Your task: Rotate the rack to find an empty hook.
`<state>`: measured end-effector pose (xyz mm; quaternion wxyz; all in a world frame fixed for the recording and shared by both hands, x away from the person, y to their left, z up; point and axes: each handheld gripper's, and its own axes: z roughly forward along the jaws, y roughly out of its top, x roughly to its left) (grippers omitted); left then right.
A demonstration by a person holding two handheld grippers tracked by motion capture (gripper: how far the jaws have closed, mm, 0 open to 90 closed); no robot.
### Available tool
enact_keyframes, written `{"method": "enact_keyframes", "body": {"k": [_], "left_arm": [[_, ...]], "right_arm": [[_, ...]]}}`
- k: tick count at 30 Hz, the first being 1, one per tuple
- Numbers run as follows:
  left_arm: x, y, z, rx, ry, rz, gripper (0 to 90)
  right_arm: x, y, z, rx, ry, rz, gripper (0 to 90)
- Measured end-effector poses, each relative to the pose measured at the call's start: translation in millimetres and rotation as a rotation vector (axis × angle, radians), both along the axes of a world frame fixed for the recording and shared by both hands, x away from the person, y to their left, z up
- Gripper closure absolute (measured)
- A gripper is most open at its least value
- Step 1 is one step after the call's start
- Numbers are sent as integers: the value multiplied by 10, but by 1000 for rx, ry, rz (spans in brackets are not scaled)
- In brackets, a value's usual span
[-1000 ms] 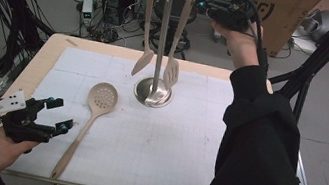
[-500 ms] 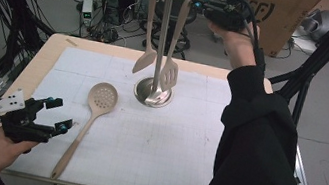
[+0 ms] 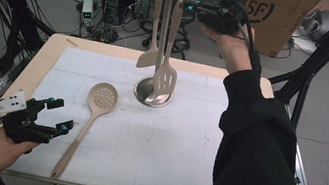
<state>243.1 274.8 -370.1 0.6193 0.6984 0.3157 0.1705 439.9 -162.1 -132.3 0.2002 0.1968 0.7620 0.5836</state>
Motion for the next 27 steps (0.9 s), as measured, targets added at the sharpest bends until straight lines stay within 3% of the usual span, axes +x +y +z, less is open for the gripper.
{"method": "enact_keyframes", "body": {"k": [17,27], "left_arm": [[0,11,6,0,-4,0,150],[1,9,6,1,-4,0,150]], "right_arm": [[-43,177,-3,-15,-5,32,900],[-26,-5,-52,-28,1,1,900]]}}
